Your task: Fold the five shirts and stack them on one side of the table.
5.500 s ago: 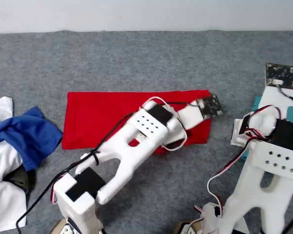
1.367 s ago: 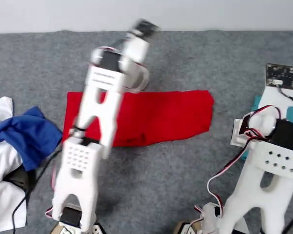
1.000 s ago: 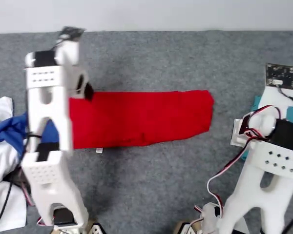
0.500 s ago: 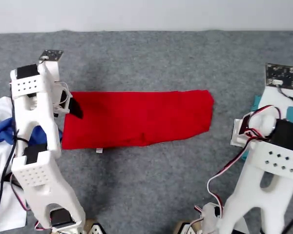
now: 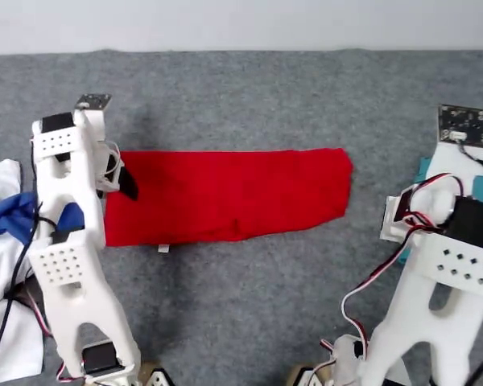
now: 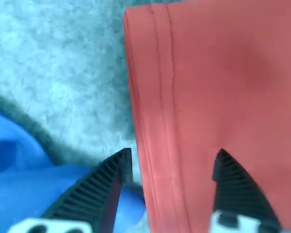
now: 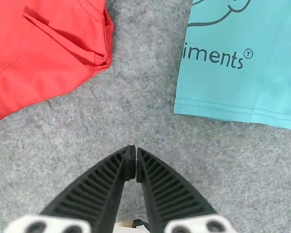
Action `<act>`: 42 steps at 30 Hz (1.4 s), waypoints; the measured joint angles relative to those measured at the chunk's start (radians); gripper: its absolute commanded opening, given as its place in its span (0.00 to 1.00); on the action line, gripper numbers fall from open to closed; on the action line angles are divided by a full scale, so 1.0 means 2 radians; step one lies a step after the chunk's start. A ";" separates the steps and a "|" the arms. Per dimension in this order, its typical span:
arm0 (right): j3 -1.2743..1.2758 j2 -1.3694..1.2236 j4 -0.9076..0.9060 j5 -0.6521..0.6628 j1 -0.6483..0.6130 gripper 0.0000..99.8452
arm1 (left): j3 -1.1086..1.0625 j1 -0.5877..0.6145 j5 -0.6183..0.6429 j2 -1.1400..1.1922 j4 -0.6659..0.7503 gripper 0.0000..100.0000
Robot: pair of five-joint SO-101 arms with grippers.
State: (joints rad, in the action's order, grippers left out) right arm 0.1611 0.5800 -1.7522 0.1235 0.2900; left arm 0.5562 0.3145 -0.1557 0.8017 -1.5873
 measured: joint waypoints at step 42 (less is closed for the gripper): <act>0.000 0.000 -0.001 0.000 0.000 0.01 | 0.053 -0.137 -0.019 -0.186 -0.072 0.01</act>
State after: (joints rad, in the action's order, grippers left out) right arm 0.1611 0.5800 -1.7538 0.1235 0.2900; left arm 0.6621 0.0414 -0.1941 0.4289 -1.7315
